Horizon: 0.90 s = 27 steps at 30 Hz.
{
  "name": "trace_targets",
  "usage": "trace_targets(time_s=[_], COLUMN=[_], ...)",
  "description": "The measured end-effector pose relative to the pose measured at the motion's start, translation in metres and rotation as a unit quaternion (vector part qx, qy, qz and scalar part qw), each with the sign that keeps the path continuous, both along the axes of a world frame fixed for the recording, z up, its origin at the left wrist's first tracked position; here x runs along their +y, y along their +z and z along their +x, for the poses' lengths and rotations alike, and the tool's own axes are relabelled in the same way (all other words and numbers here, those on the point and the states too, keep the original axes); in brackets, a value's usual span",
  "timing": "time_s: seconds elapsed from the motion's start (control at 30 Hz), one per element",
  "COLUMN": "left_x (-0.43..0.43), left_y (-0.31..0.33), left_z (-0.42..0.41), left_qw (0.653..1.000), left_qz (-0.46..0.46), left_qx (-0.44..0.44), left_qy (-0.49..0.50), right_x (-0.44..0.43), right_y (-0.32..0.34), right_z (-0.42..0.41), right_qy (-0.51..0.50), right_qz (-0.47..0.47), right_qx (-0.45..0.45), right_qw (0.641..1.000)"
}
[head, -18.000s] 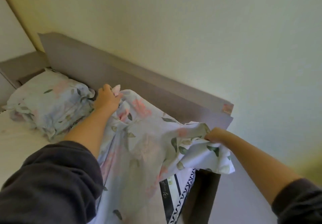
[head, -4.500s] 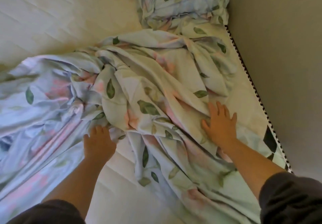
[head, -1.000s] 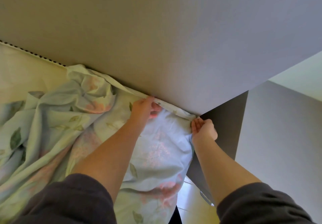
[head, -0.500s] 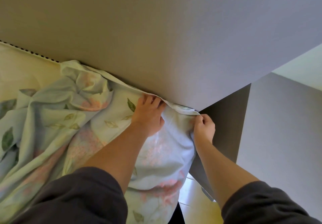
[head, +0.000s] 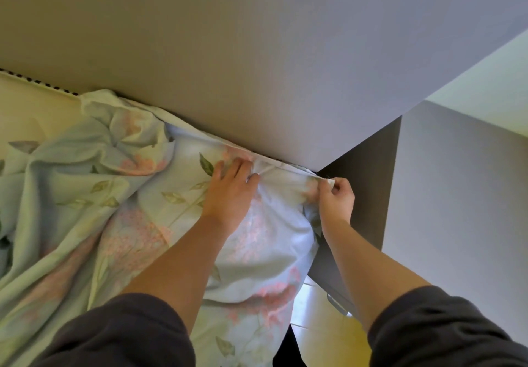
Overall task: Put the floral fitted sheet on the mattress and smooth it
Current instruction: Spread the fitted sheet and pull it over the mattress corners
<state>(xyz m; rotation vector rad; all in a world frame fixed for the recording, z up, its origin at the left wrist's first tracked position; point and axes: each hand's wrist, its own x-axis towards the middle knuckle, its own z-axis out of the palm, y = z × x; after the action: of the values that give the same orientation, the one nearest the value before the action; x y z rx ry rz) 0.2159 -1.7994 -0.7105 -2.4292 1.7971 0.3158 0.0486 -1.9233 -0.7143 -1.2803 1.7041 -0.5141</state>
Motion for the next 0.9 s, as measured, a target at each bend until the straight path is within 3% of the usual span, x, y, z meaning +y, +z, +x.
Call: trace_targets(time_s=[0.17, 0.37, 0.57, 0.73, 0.8, 0.9], left_x=[0.000, 0.036, 0.023, 0.011, 0.010, 0.005], left_y=[0.009, 0.015, 0.015, 0.011, 0.011, 0.008], left_z=[0.010, 0.016, 0.030, 0.035, 0.044, 0.056], left_qw=[0.995, 0.973, 0.987, 0.997, 0.990, 0.988], left_qz=[-0.061, -0.095, -0.107, -0.006, 0.007, 0.022], left_qx=[0.003, 0.079, 0.009, -0.033, -0.023, -0.005], left_qy=[-0.073, -0.193, -0.116, 0.063, 0.140, 0.154], right_x=[-0.009, 0.000, -0.007, -0.008, -0.014, -0.029], right_y=[0.000, 0.001, -0.004, -0.017, -0.019, -0.017], right_z=[0.000, -0.006, 0.004, -0.004, -0.006, 0.003], right_qy=[-0.007, 0.019, -0.065, 0.015, 0.007, 0.022], right_qz=[-0.005, 0.037, 0.041, 0.142, 0.138, 0.089], right_qx=[0.005, 0.015, -0.042, 0.072, 0.078, 0.054], right_qw=[1.000, 0.999, 0.996, 0.987, 0.987, 0.994])
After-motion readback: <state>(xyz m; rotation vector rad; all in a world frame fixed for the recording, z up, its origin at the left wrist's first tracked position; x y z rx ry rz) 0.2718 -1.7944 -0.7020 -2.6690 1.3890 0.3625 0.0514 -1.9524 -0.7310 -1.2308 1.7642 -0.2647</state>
